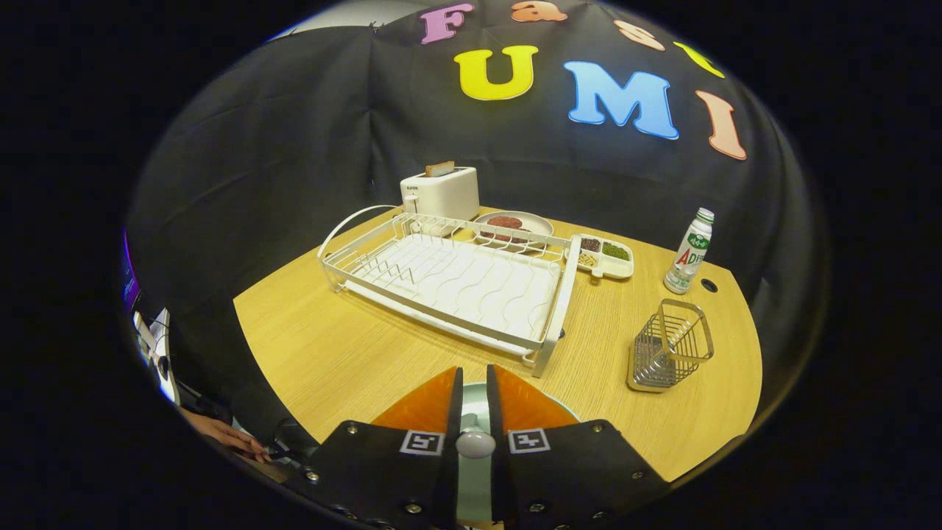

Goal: Take the plate from the dish rack, then take the spoon from the basket and place it into the plate.

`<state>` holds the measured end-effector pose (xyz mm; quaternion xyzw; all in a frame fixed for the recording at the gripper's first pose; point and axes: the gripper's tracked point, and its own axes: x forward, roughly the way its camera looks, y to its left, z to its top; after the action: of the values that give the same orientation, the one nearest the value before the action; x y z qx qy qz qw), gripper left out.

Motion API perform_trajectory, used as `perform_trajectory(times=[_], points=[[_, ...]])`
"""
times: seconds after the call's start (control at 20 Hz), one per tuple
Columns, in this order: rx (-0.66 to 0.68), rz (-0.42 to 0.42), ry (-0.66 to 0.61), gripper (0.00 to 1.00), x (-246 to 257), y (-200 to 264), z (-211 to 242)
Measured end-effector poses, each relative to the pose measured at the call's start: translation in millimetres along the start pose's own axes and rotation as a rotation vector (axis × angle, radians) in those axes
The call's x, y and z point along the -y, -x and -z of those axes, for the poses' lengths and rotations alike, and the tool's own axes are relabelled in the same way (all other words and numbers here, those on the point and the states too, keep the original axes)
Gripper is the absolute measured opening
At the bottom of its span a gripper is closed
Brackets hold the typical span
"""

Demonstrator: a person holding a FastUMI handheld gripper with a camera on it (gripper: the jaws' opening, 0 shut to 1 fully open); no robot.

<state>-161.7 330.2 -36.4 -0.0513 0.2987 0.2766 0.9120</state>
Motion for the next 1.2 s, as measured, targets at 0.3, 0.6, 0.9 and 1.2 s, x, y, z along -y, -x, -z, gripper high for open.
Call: perform_trajectory(times=[0.3, 0.6, 0.9, 1.2], points=[[0.018, 0.011, -0.011, 0.25, 11, 8, -6], [0.233, 0.152, -0.036, 0.36, 60, 46, -64], [0.502, 0.345, -0.095, 0.36, 125, 127, -161], [0.664, 0.407, -0.161, 0.95, 153, 182, -198]])
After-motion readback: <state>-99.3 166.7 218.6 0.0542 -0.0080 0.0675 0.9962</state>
